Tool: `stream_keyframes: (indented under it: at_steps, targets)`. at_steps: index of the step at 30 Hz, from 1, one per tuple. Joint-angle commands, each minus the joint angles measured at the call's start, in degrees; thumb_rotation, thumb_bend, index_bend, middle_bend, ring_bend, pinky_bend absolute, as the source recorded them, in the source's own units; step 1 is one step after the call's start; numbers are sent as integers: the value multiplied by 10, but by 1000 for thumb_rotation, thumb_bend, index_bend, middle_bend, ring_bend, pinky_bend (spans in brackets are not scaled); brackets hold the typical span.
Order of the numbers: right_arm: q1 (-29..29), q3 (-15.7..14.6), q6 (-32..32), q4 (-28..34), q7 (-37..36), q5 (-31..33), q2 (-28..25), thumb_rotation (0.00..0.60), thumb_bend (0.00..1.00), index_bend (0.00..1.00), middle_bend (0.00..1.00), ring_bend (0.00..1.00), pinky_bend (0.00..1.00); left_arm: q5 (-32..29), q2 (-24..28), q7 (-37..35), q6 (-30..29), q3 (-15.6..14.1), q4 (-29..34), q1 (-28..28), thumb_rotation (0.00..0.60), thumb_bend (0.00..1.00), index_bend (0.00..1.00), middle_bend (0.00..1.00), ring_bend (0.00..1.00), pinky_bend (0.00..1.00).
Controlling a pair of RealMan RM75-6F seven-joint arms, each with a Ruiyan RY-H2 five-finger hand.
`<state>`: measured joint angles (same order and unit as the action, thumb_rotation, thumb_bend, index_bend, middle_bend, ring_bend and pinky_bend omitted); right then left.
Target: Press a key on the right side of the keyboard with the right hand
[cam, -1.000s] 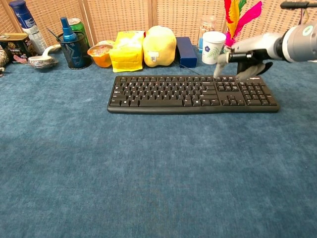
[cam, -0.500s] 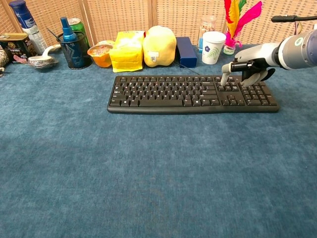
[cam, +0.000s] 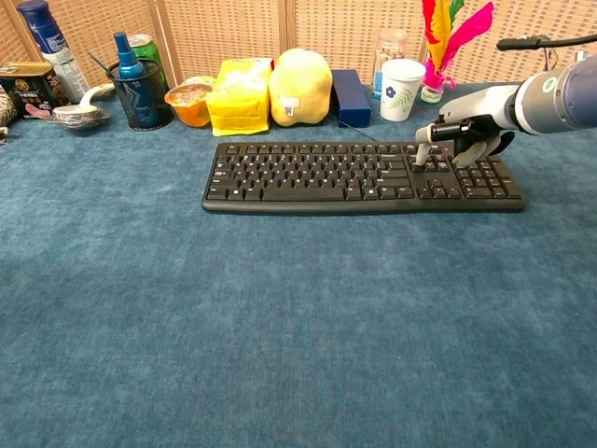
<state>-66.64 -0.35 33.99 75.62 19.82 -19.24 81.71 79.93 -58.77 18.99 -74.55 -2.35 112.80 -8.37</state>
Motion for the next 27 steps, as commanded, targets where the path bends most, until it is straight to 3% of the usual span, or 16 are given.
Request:
stream_keyframes:
  at_steps: [1,17,27]
  targets:
    - [-4,-3,2,-2,5,6,3,0,610,240,1000,1000,1000,0,-1,-1,1,0,-1,0,31,395,398,506,447,325]
    - [-10,-18,10,-6,26,34,13,0,608,240,1000,1000,1000,1,-1,-9,1,-3,-8,0,28,395,397,505,439,325]
    - [29,43,104,125,-27,-36,-79,0,598,240,951,1000,1000,7,-4,-27,0,-6,-19,2,31,395,398,496,433,325]
